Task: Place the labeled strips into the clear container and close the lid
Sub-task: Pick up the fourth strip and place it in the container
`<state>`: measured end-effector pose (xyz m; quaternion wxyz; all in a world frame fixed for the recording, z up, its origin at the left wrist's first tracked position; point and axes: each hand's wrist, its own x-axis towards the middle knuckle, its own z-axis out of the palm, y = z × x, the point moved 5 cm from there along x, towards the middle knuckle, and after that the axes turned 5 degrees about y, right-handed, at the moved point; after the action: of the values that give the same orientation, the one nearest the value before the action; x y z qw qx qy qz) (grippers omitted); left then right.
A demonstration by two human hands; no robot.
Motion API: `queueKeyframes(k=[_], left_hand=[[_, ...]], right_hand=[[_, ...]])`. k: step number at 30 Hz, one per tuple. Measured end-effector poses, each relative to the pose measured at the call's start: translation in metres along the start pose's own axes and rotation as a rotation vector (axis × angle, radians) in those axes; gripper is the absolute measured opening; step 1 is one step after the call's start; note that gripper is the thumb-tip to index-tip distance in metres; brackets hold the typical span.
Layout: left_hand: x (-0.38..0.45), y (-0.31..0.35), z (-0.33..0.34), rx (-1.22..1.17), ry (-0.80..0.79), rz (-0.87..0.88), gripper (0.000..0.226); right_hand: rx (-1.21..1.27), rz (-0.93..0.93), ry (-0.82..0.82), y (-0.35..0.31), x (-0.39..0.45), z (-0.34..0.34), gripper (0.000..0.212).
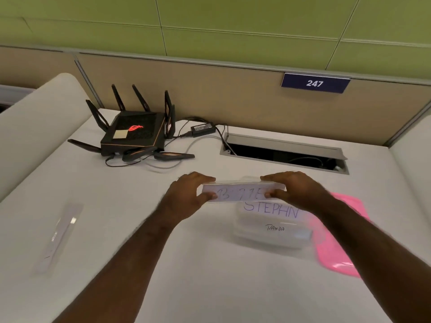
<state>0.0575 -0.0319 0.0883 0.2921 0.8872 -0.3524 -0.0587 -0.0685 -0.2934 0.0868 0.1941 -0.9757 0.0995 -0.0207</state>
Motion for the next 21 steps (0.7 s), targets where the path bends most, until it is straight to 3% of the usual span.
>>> queueKeyframes(k=[13,21], left_hand=[[0.058,0.075,0.095,0.522,-0.111,0.24,0.045],[0.054,0.083,0.127,0.795,-0.23,0.248,0.04]], right_hand=[[-0.305,0.281,0.177,0.088,-0.047,-0.001,0.048],[-0.537,0.264,0.048,0.082,-0.037,0.031,0.041]])
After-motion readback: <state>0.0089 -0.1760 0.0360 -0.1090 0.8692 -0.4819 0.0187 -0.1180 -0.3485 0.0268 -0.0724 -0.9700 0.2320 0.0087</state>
